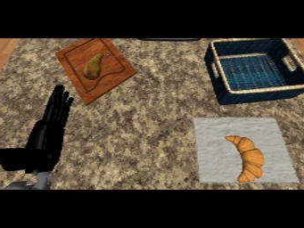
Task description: Pick the croissant from the placemat and place it in the basket
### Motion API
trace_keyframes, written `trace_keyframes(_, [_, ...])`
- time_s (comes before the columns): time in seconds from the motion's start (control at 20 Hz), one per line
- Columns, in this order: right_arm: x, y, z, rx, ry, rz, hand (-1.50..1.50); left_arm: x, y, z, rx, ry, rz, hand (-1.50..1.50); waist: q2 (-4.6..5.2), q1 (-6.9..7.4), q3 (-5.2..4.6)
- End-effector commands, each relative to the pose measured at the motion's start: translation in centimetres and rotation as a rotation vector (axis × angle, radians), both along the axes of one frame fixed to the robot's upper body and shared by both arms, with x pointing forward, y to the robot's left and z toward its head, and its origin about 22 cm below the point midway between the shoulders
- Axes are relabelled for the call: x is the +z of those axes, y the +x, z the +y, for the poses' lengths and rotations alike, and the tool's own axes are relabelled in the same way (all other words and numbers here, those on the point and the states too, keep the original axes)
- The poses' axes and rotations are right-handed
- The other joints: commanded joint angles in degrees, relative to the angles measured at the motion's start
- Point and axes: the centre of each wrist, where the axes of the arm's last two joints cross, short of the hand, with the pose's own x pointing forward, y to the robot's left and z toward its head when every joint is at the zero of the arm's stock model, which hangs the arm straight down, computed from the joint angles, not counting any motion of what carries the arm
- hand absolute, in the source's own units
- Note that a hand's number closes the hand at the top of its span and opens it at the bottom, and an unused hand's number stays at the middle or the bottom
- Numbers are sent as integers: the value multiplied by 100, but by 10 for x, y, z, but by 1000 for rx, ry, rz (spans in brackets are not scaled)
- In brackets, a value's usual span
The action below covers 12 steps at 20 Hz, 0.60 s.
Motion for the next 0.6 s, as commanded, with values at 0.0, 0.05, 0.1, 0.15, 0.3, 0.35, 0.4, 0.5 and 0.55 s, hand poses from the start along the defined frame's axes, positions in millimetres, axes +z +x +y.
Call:
trace_keyframes(0.0, [-13, 9, 5, -101, -3, 52, -150, 3, 3, -2, 6, -1, -2, 0, -5, -20, 5])
trace_keyframes(0.05, [-28, -2, 22, -92, 15, 65, -150, -7, 4, 6, 14, 0, -20, 0, 0, -16, 2])
trace_keyframes(0.1, [-37, 4, 6, -95, -12, 75, -150, -6, -5, 8, 13, 13, 9, 0, -10, -35, 7])
trace_keyframes(0.15, [-23, 6, 14, -96, 0, 64, -150, -11, -3, 7, 22, 9, 6, 0, -8, -29, 4])
trace_keyframes(0.3, [-35, 22, 21, -80, 16, 40, -150, -8, 5, -8, 5, -5, -9, 0, 2, -17, 4])
trace_keyframes(0.35, [-57, 19, 19, -68, 10, 32, -150, -7, 13, -9, 9, -7, 20, 0, 0, -47, 7])
trace_keyframes(0.4, [-63, 1, 32, -66, 8, 22, -150, -12, 3, 6, 12, -7, 17, 0, -10, -59, 6])
trace_keyframes(0.5, [-59, 18, 30, -68, 25, 34, -150, -1, 15, 1, 9, 7, 1, 0, -7, -44, 6])
trace_keyframes(0.55, [-46, 10, 31, -75, 5, 28, -150, -14, -10, 15, 0, 2, 3, 0, -15, -32, 4])
